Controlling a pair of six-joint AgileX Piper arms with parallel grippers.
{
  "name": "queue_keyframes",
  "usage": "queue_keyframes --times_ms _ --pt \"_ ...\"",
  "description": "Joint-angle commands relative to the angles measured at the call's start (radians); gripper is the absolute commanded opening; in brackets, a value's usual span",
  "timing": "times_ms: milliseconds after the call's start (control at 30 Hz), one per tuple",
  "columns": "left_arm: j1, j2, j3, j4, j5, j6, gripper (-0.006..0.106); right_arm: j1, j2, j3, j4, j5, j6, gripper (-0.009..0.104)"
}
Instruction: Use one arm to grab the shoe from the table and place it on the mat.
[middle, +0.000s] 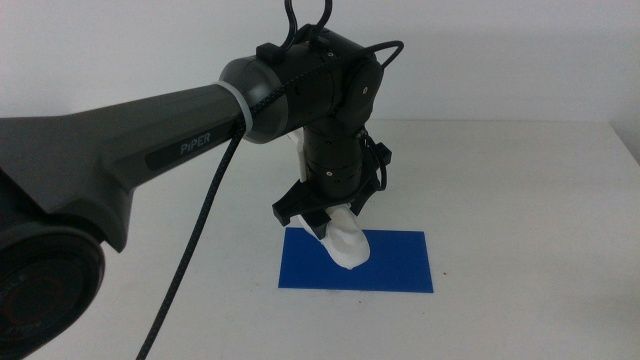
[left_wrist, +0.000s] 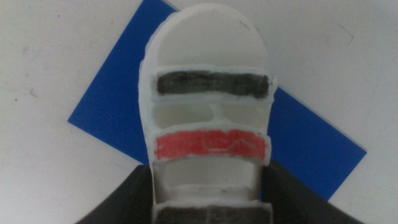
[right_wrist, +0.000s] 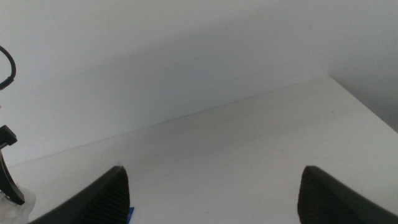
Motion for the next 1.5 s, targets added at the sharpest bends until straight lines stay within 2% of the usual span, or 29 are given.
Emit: queue_keyframes --times_ms 0,300,767,933,1300,1367,1467 --pt "-0.003 -0.008 -0.005 -0.004 0.003 -0.006 -0.002 0.002 -0.005 0.002 -0.010 -0.008 -0.003 0.079" --pt "0.004 0.025 -0.005 -0.061 0.003 -0.052 -0.002 0.002 -0.005 0.002 -0.010 -0.008 -0.003 0.079" --pt "0.020 0.070 -0.005 -0.085 -0.058 -0.828 -0.002 0.002 -0.005 0.002 -0.010 -0.008 -0.003 0.079" --pt "0.020 0.092 -0.005 -0.112 -0.141 -0.831 -0.002 0.002 -0.005 0.002 -0.010 -0.008 -0.003 0.079" --pt "0.020 0.131 -0.005 -0.112 -0.131 -0.820 -0.001 0.002 -0.005 0.002 -0.010 -0.008 -0.003 0.079" --pt "0.020 0.134 -0.005 -0.112 -0.131 -0.829 0.001 0.002 -0.005 0.002 -0.010 -0.008 -0.003 0.079" --pt "0.020 0.133 -0.005 -0.122 -0.131 -0.829 0.017 0.002 -0.005 0.002 -0.010 -0.008 -0.003 0.079"
